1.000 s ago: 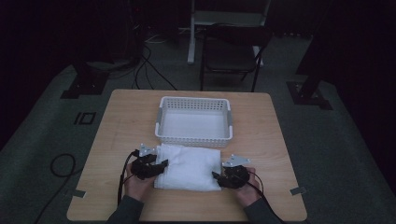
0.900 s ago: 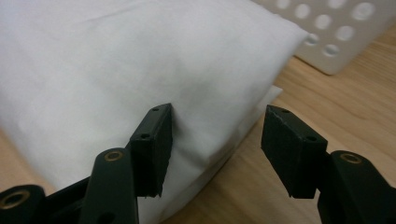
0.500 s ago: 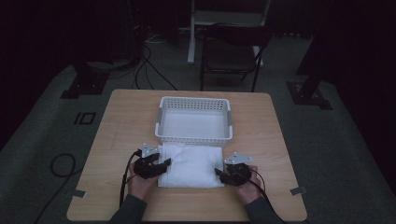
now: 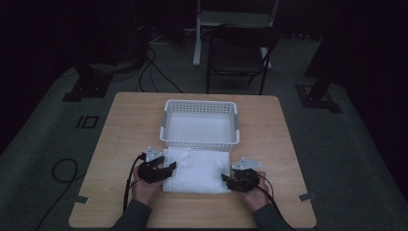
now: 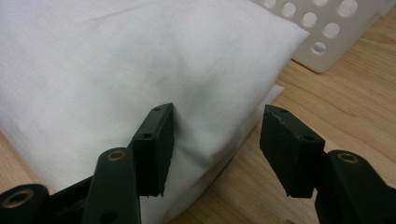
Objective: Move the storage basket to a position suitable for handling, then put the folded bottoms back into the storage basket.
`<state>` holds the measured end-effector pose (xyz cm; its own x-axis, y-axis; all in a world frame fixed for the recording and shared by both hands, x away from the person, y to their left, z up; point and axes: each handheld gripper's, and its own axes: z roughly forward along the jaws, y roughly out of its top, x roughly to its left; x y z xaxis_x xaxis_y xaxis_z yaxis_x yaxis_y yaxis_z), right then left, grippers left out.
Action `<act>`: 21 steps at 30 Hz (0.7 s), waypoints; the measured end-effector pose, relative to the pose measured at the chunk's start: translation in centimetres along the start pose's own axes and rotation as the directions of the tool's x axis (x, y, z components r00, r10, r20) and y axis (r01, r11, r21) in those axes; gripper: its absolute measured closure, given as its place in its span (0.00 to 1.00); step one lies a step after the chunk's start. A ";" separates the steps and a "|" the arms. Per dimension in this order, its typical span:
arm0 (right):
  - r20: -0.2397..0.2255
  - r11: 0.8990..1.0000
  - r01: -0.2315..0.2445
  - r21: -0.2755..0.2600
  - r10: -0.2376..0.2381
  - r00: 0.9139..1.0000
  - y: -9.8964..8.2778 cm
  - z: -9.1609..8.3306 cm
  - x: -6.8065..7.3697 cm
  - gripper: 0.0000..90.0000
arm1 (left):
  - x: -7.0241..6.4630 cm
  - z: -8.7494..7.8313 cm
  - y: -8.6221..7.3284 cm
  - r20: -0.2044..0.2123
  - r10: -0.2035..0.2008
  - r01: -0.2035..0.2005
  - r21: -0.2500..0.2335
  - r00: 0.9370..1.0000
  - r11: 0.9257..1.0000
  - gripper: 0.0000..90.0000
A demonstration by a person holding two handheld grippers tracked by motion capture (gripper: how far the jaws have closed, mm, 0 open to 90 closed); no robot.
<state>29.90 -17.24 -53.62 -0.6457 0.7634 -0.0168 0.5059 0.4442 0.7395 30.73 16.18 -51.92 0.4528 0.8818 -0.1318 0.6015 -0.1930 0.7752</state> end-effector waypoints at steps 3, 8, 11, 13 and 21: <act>0.000 1.000 -0.002 0.000 0.002 1.000 0.0 0.0 0.0 0.49 | -0.2 -1.2 0.5 0.035 -0.020 0.022 -0.049 0.999 0.999 0.44; -0.001 1.000 -0.005 -0.002 0.005 1.000 -0.1 0.0 0.0 0.49 | -0.9 -2.4 0.9 0.052 -0.016 0.021 -0.085 0.999 0.996 0.41; -0.002 1.000 -0.006 -0.002 0.006 1.000 -0.1 0.0 -0.1 0.49 | -1.3 -2.8 0.8 0.053 -0.012 0.017 -0.093 0.999 0.996 0.39; 0.001 1.000 -0.008 -0.004 0.008 1.000 -0.1 0.0 -0.1 0.47 | -1.4 -2.8 0.8 0.050 -0.010 0.015 -0.092 0.999 0.996 0.36; 0.003 1.000 -0.009 -0.003 0.009 1.000 -0.1 0.0 -0.1 0.46 | -1.2 -1.3 0.1 0.042 -0.022 0.023 -0.045 0.999 0.999 0.24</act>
<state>29.89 -17.39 -53.69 -0.6392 0.7689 -0.0119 0.5100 0.4354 0.7419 29.37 15.67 -50.89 0.4673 0.8667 -0.1745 0.5814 -0.1526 0.7992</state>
